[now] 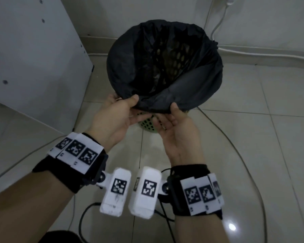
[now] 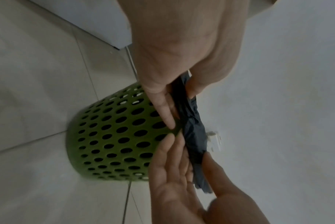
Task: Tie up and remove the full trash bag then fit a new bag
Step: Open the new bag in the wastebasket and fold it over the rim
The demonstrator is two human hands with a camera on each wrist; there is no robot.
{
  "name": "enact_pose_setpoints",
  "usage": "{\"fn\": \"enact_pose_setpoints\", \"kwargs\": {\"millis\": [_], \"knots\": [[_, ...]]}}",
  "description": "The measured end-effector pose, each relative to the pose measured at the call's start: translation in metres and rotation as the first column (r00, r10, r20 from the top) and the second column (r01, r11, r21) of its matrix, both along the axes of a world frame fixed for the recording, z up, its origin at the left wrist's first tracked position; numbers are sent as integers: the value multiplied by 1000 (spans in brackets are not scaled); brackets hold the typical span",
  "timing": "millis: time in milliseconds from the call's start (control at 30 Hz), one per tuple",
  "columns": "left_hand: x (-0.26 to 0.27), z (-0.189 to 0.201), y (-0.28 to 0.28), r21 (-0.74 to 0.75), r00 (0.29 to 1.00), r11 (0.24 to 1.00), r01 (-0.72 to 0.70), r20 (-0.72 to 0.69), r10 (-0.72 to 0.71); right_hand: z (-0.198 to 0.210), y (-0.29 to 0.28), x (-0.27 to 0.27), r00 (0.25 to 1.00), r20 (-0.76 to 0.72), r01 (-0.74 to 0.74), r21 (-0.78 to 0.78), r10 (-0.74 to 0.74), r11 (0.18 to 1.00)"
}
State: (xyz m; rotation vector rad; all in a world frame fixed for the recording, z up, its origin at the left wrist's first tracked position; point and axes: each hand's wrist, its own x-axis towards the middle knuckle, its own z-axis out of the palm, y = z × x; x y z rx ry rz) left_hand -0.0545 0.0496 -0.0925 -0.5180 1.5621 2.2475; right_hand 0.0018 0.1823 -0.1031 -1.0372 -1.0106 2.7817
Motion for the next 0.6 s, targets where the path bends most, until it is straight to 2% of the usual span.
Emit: {"fn": "enact_pose_setpoints", "kwargs": {"millis": [67,200,300,367,433,533,600], "knots": [[-7,1,-8,-16,999,999,-49,-16,48,-1,-6,4,1000,12,-18,1,18,1000],[-11,6,-10,-33,996,996,-83,-16,82,2,-6,3,991,24,135,-30,-134,990],[-5,3,-7,38,984,984,-172,48,170,7,-13,-1,990,17,142,-98,-141,985],[2,-2,-4,47,995,996,-70,80,66,8,-21,-2,994,17,108,-104,-107,989],[7,-3,-1,-39,995,996,81,53,-79,7,-25,-1,997,15,75,-107,-74,991],[5,-5,-6,-112,993,987,119,1,-119,5,-17,4,999,13,-35,-79,36,996],[1,-3,-12,-114,992,986,124,-10,-126,2,-2,7,999,29,-25,-25,25,999]]}}
